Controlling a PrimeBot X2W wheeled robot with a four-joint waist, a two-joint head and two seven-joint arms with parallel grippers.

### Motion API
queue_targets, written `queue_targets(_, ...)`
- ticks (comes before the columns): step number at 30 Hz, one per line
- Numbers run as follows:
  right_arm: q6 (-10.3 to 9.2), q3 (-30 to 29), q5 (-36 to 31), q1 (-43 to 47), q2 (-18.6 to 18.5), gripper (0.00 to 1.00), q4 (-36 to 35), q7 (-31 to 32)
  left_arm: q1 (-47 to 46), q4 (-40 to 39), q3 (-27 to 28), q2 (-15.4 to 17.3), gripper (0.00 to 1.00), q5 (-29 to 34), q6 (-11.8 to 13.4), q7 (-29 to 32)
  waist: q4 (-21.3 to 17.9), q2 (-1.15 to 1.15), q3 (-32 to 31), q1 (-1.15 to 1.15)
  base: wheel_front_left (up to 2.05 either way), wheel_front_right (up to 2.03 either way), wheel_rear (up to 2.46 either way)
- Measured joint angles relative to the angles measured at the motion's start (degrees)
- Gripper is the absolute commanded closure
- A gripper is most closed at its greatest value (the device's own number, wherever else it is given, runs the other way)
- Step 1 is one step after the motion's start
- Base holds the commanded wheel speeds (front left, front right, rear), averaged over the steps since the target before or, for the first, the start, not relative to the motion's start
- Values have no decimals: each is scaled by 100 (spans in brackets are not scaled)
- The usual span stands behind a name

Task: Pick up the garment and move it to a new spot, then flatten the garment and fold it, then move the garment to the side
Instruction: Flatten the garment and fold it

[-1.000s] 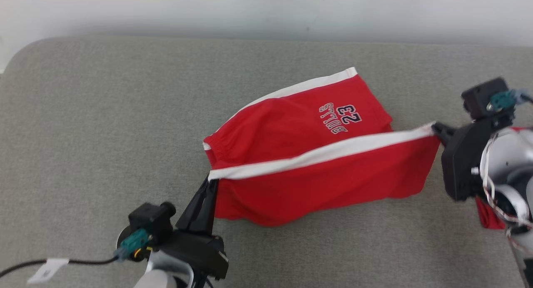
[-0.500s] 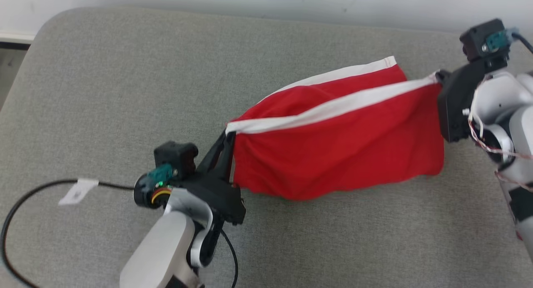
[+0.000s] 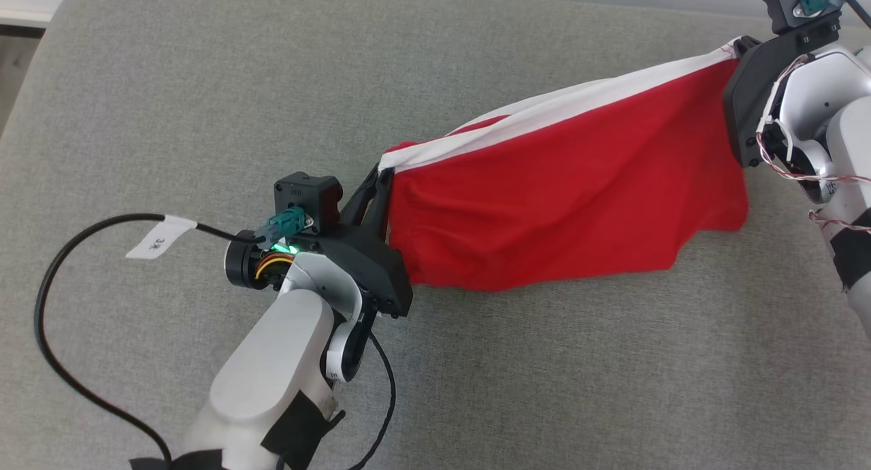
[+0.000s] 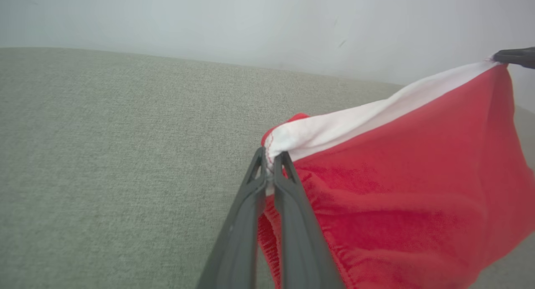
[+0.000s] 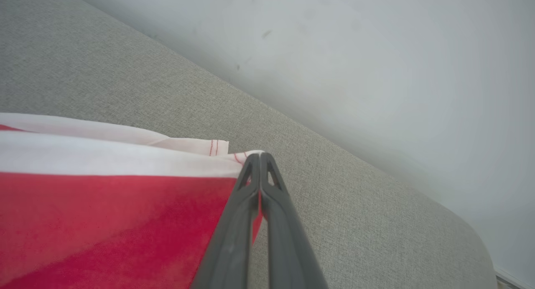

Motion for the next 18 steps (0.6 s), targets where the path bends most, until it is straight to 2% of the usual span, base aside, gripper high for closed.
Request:
queue_targets(6, 0, 122, -76, -295, 138, 100, 632, -409, -273, 331, -136, -16, 100, -185, 16, -121, 82, 0, 76, 0, 0, 0, 0)
queue_targets(7, 0, 124, -97, -341, 158, 100, 727, -471, -326, 385, -177, -18, 92, -189, 15, -165, 94, 0, 86, 0, 0, 0, 0)
queue_targets(8, 0, 113, -97, -380, 191, 100, 826, -527, -370, 426, -209, -19, 66, -212, 1, -200, 105, 0, 94, 0, 0, 0, 0)
queue_targets(9, 0, 104, -97, -413, 224, 100, 913, -599, -407, 477, -231, -19, 0, -241, -1, -244, 115, 0, 101, 0, 0, 0, 0)
queue_targets(10, 0, 100, -100, -444, 256, 71, 983, -717, -452, 522, -259, -20, 0, -266, 2, -303, 124, 0, 107, 0, 0, 0, 0)
queue_targets(11, 0, 83, -124, -478, 283, 0, 1056, -854, -496, 550, -290, -20, 0, -291, 2, -367, 134, 0, 112, 0, 0, 0, 0)
queue_targets(18, 0, -181, -382, -671, 569, 0, 1596, -1585, -604, 682, -397, -23, 0, -565, 2, -794, 155, 0, 72, -1, 0, 0, 0)
